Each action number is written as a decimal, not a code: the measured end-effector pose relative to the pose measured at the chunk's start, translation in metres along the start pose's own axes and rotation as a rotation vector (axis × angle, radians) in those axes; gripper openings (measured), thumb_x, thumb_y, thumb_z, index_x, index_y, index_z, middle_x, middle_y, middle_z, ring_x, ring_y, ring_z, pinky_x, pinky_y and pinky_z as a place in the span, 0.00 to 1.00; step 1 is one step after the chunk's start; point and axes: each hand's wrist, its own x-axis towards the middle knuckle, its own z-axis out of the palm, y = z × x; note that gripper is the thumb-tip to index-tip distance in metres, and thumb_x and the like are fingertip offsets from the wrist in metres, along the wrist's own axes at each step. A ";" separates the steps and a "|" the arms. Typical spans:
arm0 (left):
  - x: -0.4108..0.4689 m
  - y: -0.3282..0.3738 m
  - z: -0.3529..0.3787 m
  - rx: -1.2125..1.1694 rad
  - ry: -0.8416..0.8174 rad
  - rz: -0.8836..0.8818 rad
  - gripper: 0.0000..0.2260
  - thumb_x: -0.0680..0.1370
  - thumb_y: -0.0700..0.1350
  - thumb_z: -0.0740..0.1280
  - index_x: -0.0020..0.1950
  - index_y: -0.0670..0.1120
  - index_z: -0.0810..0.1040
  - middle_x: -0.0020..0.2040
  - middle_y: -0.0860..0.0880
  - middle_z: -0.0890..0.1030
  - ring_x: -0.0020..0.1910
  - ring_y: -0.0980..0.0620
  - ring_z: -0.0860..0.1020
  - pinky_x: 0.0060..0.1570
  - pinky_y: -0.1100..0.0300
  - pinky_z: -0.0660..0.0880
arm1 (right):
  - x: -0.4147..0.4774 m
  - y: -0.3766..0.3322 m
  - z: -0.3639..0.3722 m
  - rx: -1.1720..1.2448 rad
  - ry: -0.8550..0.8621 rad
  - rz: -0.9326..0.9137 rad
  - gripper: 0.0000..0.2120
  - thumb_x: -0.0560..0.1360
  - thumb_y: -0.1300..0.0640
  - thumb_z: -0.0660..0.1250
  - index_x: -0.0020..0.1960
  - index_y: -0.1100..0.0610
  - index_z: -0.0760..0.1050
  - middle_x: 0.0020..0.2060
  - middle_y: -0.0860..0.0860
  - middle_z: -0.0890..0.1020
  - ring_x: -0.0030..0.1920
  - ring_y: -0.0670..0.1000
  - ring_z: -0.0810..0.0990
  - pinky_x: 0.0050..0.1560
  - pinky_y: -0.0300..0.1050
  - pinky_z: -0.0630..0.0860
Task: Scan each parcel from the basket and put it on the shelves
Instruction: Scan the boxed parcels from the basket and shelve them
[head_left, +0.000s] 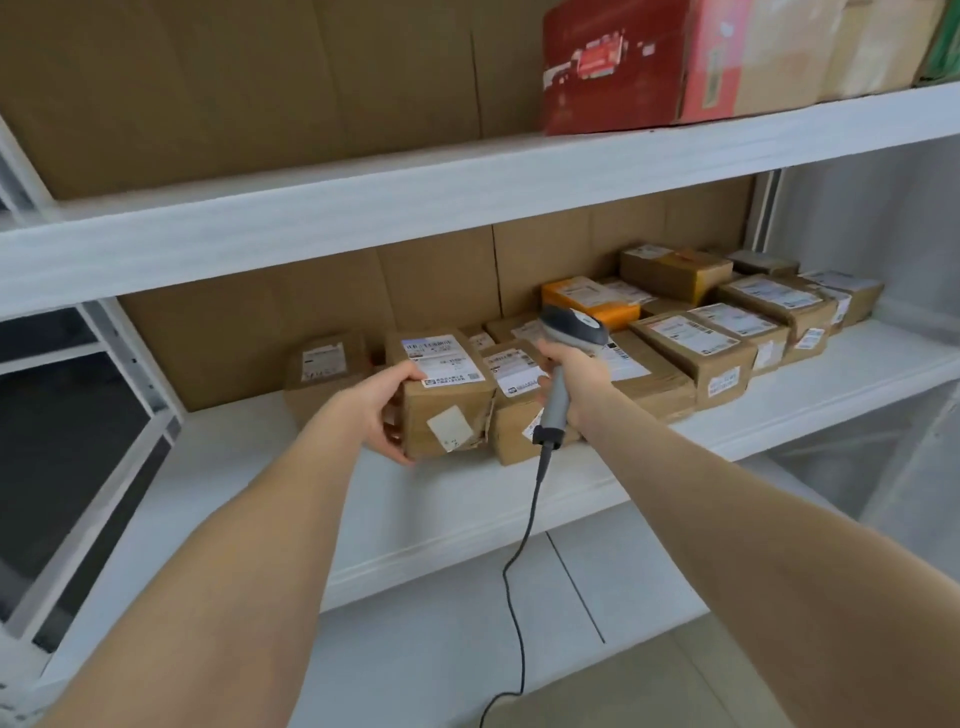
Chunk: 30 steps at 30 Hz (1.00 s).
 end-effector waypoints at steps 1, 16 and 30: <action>0.004 -0.003 -0.003 0.016 -0.021 -0.034 0.23 0.67 0.53 0.72 0.57 0.45 0.72 0.57 0.39 0.74 0.55 0.34 0.74 0.41 0.31 0.75 | 0.003 0.003 0.001 -0.016 0.013 -0.003 0.19 0.75 0.55 0.72 0.62 0.58 0.70 0.57 0.56 0.79 0.59 0.55 0.79 0.63 0.53 0.76; 0.046 -0.032 0.024 0.047 0.045 -0.111 0.08 0.81 0.45 0.62 0.53 0.39 0.71 0.43 0.40 0.77 0.42 0.42 0.76 0.56 0.33 0.69 | 0.008 0.030 0.001 -0.005 0.079 0.069 0.16 0.74 0.55 0.73 0.56 0.54 0.70 0.47 0.52 0.79 0.54 0.54 0.80 0.48 0.49 0.79; 0.032 0.030 0.125 0.668 0.292 0.509 0.25 0.78 0.48 0.65 0.71 0.39 0.66 0.68 0.39 0.68 0.63 0.42 0.72 0.58 0.53 0.74 | -0.012 0.022 -0.059 0.119 0.160 0.039 0.18 0.72 0.53 0.74 0.56 0.55 0.70 0.55 0.56 0.80 0.56 0.56 0.80 0.57 0.52 0.79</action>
